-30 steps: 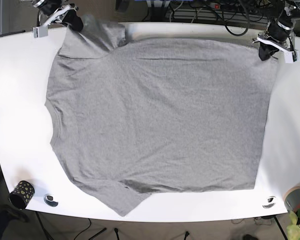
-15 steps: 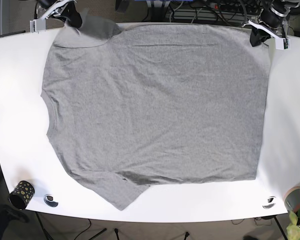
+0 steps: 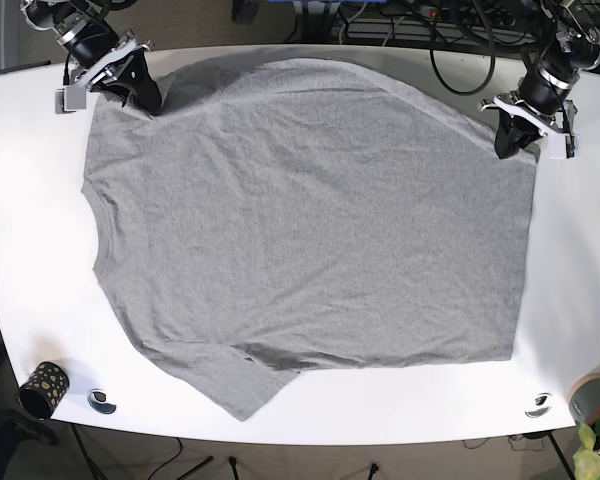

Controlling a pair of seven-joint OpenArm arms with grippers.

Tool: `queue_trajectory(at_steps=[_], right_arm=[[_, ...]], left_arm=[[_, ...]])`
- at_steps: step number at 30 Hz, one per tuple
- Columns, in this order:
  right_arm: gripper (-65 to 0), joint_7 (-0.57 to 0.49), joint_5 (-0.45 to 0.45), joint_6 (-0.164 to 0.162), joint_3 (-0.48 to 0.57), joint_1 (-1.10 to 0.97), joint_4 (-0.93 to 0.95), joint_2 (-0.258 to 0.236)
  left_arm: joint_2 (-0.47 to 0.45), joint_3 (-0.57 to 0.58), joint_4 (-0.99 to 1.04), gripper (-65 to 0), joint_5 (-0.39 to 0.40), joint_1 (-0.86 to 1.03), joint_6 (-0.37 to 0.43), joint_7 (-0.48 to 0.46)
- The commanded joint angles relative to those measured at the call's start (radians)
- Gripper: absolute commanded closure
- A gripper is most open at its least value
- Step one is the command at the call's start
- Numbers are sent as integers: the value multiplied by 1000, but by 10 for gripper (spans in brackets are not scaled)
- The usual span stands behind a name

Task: Fold the T-shirt properly
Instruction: 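Lift the grasped shoulder edge and fold it over the shirt body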

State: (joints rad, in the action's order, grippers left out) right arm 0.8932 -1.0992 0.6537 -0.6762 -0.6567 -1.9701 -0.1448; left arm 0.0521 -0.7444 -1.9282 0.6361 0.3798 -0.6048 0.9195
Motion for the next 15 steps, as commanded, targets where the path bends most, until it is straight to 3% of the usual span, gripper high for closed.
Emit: queue_trajectory(at_steps=[1, 5, 15], right_arm=[[-17, -21, -15, 5, -7, 30, -16, -17], [-17, -10, -15, 4, 5, 104, 12, -54], [-17, 80, -14, 4, 25, 387, 265, -128]], left_arm=[[-8, -4, -15, 0, 20, -38, 18, -7], [-11, 3, -12, 0, 20, -100, 92, 14], [-84, 3, 121, 0, 18, -282, 130, 51]])
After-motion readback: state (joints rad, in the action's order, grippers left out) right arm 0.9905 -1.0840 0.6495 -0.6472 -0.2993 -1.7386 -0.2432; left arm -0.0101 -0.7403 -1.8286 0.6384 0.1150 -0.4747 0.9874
